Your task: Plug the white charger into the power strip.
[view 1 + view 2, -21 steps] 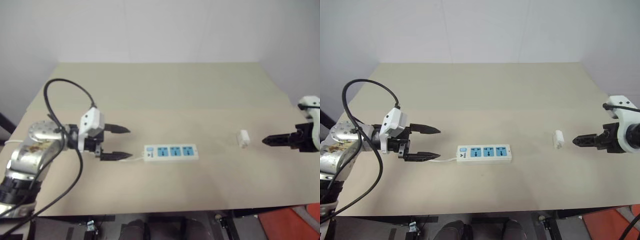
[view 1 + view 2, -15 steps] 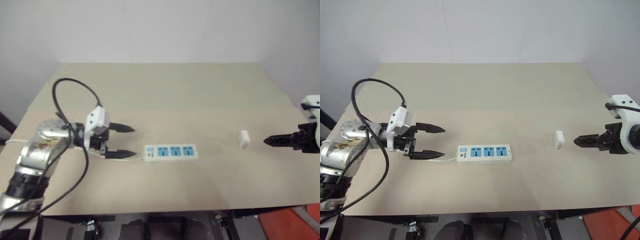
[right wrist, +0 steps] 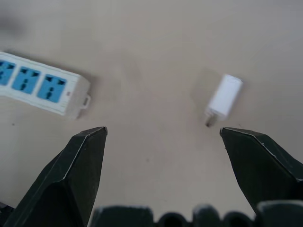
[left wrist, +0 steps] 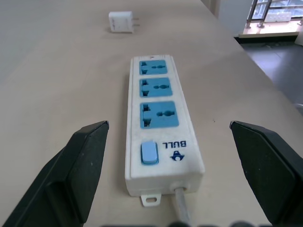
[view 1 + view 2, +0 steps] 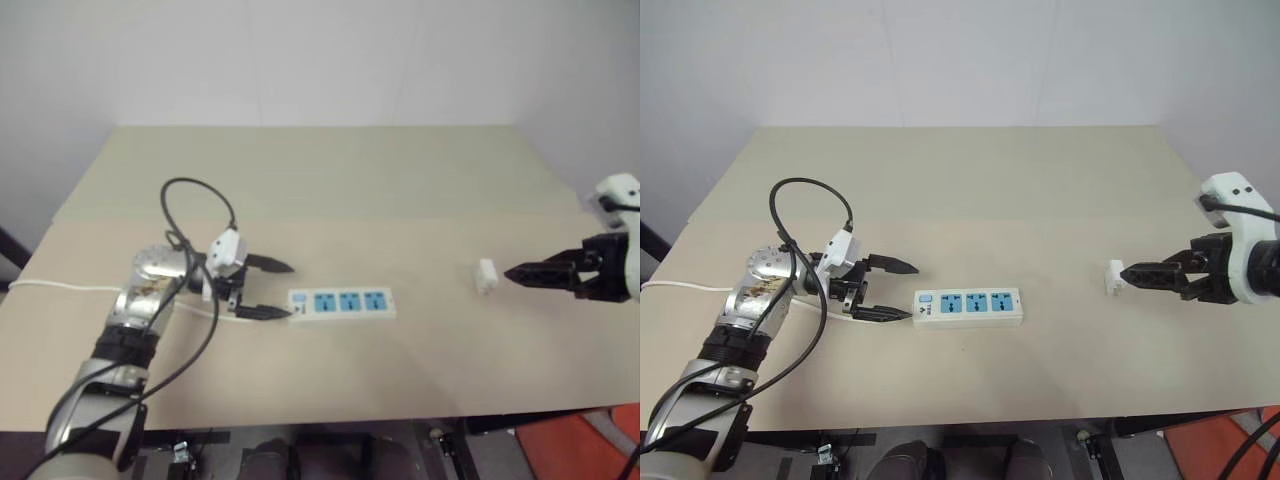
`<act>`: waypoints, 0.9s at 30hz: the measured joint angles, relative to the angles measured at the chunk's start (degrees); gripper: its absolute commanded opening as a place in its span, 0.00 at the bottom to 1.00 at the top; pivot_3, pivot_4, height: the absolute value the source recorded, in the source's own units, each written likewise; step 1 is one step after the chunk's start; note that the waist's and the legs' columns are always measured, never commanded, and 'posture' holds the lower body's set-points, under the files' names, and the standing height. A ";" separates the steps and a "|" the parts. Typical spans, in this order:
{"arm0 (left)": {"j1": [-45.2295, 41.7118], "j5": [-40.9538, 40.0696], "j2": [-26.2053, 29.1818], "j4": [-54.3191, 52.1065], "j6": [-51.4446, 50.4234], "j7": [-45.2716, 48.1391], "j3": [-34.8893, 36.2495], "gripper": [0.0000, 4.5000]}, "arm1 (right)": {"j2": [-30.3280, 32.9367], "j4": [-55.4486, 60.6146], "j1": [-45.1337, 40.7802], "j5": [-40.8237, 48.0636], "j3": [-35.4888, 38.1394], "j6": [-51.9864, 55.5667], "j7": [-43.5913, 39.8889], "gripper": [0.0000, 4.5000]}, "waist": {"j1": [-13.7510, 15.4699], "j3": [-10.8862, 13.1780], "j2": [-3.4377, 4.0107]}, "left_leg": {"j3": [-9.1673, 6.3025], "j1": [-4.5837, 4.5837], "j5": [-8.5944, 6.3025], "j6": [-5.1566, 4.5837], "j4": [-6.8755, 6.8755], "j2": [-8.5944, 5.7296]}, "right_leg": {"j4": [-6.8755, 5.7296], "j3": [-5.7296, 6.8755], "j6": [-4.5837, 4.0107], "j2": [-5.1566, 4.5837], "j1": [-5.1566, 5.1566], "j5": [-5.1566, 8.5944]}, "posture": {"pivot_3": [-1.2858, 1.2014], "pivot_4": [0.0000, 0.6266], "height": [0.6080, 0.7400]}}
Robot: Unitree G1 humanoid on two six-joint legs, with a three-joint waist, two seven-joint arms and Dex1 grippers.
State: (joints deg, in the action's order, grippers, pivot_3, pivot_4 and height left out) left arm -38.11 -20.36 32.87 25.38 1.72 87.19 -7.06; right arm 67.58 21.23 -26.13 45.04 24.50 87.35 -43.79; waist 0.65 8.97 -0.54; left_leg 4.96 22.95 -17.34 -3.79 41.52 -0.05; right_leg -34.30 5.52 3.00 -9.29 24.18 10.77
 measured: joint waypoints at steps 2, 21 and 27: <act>0.01 0.20 -1.36 1.16 1.99 0.01 -0.02 0.99 | -3.65 3.27 1.86 2.36 1.78 -3.38 -2.10 1.00 | 0.00 0.00 -0.01 | -0.02 0.05 -0.04 -0.06 0.15 -0.01 | -0.16 -0.01 0.02 -0.03 0.01 -0.01 | 0.52 0.24 1.00; 1.29 5.76 -7.30 13.47 13.05 -2.64 -0.19 0.99 | -0.84 2.85 9.67 4.80 4.02 -27.67 -20.91 1.00 | 0.03 0.01 -0.03 | -0.04 0.06 -0.16 -0.27 0.34 -0.04 | -0.45 -0.04 0.10 -0.13 -0.02 -0.05 | 0.52 0.24 1.00; 0.63 6.89 -8.68 17.52 16.40 -2.87 -0.16 0.99 | -0.12 1.61 9.93 4.50 3.24 -30.00 -22.19 1.00 | 0.00 0.01 -0.03 | -0.04 0.03 -0.16 -0.27 0.35 -0.01 | -0.48 -0.04 0.09 -0.16 -0.03 -0.06 | 0.52 0.24 1.00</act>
State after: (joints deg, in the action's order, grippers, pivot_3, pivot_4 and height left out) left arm -37.49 -13.47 24.18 42.90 18.12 84.32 -7.21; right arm 67.46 22.84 -16.20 49.54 27.74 57.35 -65.97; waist 0.65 8.99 -0.57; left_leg 4.92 22.97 -17.50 -4.06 41.87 -0.06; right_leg -34.79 5.48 3.08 -9.45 24.16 10.71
